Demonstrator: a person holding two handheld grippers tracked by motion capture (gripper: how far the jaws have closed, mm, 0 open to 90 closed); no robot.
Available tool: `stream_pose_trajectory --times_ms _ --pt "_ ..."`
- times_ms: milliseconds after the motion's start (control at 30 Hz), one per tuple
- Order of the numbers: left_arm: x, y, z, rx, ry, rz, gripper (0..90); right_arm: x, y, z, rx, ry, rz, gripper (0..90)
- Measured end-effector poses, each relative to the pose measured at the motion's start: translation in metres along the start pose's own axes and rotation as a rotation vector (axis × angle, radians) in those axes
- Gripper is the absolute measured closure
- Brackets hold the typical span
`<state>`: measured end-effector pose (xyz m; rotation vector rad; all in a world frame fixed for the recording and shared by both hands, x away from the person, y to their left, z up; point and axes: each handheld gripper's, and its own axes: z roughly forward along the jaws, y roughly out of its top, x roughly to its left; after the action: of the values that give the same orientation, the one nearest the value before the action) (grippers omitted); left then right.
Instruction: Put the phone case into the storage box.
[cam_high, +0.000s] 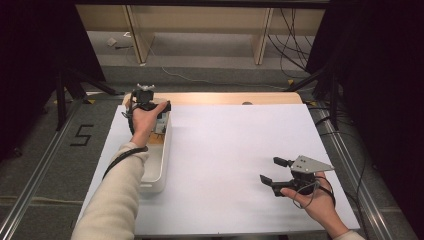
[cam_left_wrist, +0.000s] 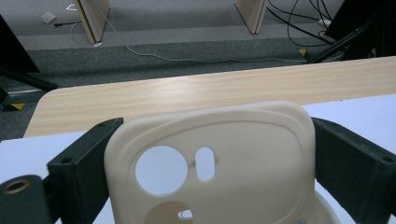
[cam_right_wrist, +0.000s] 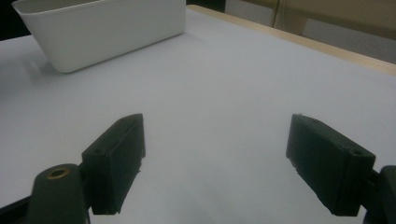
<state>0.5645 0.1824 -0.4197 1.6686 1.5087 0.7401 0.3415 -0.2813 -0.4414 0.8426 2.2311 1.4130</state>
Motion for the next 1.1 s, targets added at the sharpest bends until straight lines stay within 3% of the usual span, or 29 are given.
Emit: stream_pose_trajectory --times_ms 600,1100 --pt "-0.003 0.007 -0.006 -0.049 -0.013 0.005 3.4 0.000 0.000 0.000 -0.001 -0.001 0.001 20.5" --pt "-0.007 0.015 -0.023 -0.096 -0.033 0.003 4.2 0.000 0.000 0.000 0.002 -0.004 0.000 20.6"
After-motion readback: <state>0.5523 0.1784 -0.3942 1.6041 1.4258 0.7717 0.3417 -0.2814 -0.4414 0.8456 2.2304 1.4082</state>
